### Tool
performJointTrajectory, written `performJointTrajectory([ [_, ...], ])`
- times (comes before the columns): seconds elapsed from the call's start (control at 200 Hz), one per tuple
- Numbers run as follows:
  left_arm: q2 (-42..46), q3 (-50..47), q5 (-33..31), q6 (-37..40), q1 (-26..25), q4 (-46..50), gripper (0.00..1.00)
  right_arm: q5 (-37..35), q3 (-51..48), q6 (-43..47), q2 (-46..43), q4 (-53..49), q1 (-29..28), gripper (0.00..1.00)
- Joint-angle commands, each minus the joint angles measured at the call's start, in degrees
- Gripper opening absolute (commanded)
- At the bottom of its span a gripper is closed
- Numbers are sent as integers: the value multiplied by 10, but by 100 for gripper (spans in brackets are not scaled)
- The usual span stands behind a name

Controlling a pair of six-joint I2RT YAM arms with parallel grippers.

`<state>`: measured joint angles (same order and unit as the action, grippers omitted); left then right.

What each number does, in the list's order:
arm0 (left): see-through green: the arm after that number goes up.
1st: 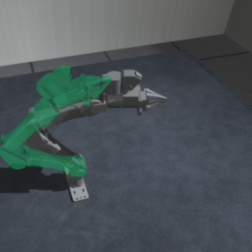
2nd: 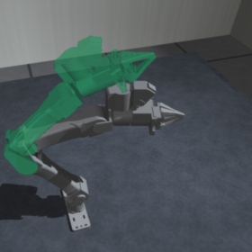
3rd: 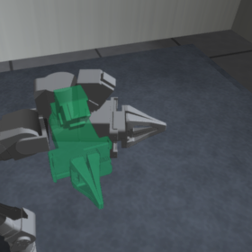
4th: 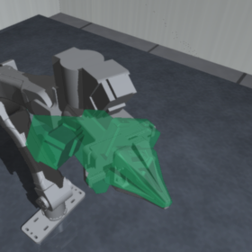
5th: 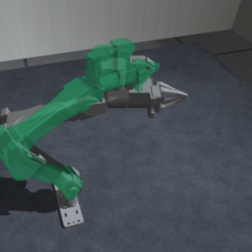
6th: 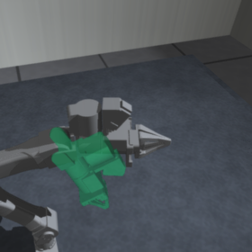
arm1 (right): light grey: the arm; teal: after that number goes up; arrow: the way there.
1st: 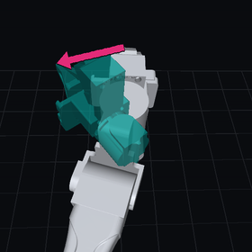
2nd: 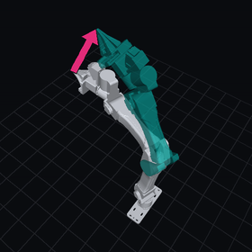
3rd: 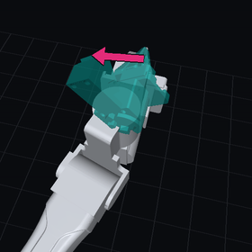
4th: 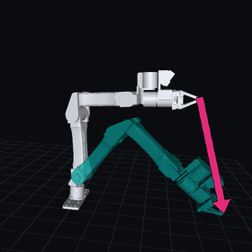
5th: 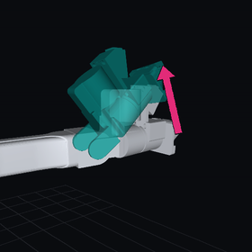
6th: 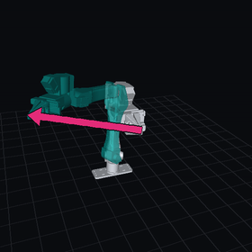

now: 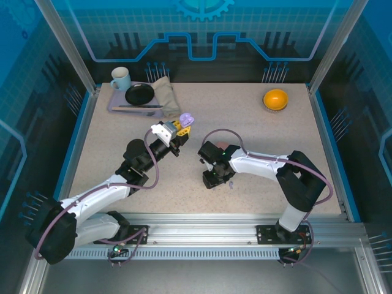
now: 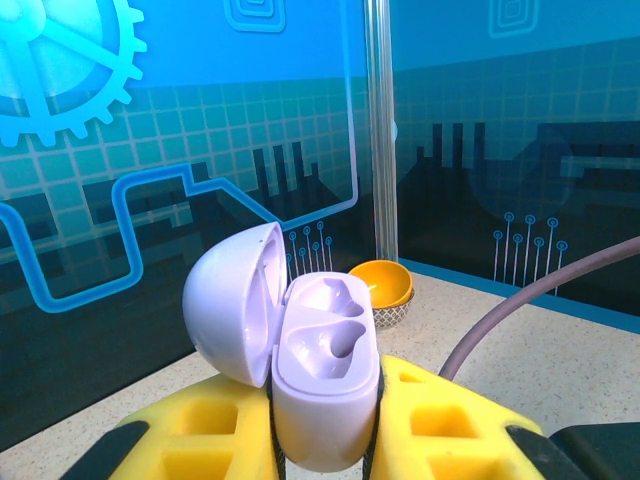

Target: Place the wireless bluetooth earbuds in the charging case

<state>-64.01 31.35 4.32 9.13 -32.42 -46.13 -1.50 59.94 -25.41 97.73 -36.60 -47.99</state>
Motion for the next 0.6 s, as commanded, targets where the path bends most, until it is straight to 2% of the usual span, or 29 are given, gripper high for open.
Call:
performJointTrajectory([
  [0.0,7,18,4,-2,-4,-3,0,3,-10,-3,7,-6,-1,40],
  [0.595,7,15,5,-3,-4,-6,0,1,9,-7,43,0,-10,38],
])
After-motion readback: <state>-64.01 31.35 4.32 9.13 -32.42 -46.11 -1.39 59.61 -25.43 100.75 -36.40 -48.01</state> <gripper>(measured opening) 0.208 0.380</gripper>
